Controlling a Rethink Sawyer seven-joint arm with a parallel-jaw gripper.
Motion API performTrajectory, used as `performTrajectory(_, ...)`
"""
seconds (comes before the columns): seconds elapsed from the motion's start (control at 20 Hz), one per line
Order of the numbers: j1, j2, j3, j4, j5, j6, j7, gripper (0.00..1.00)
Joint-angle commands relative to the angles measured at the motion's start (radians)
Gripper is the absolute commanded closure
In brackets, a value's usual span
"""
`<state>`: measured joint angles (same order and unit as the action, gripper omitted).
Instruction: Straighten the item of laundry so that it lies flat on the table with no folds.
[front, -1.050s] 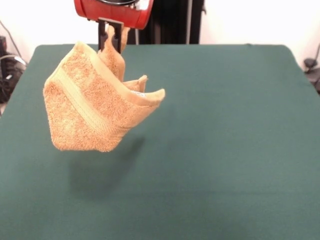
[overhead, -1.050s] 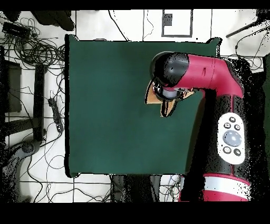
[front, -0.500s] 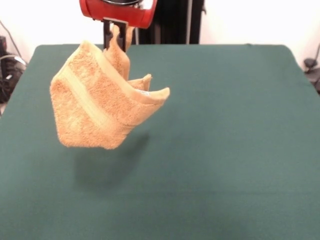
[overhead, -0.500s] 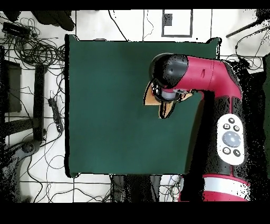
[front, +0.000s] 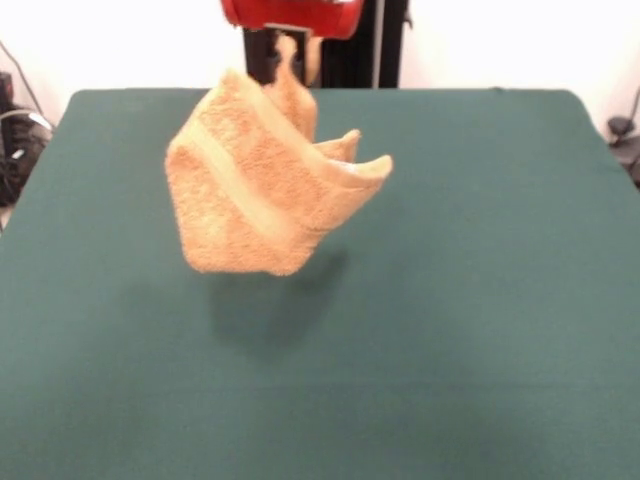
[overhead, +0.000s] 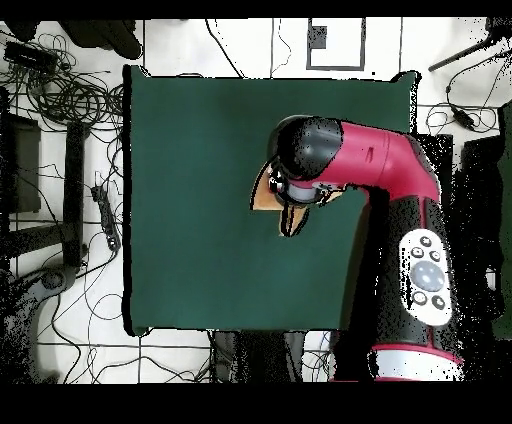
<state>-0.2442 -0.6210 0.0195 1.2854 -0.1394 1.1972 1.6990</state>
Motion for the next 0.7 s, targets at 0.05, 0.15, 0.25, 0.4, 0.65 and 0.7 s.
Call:
performTrajectory(0.05, 0.109, -0.038, 0.056, 0.241, 0.173, -0.144, 0.335, 1.0)
performTrajectory(0.15, 0.134, -0.042, 0.035, 0.256, 0.177, -0.17, 0.336, 1.0)
performTrajectory(0.25, 0.155, -0.038, 0.011, 0.252, 0.176, -0.165, 0.33, 1.0)
performTrajectory(0.4, 0.176, -0.034, -0.01, 0.253, 0.185, -0.156, 0.309, 1.0)
performTrajectory(0.65, 0.205, -0.02, -0.048, 0.224, 0.124, -0.165, 0.26, 1.0)
performTrajectory(0.7, 0.207, -0.015, -0.055, 0.212, 0.106, -0.167, 0.246, 1.0)
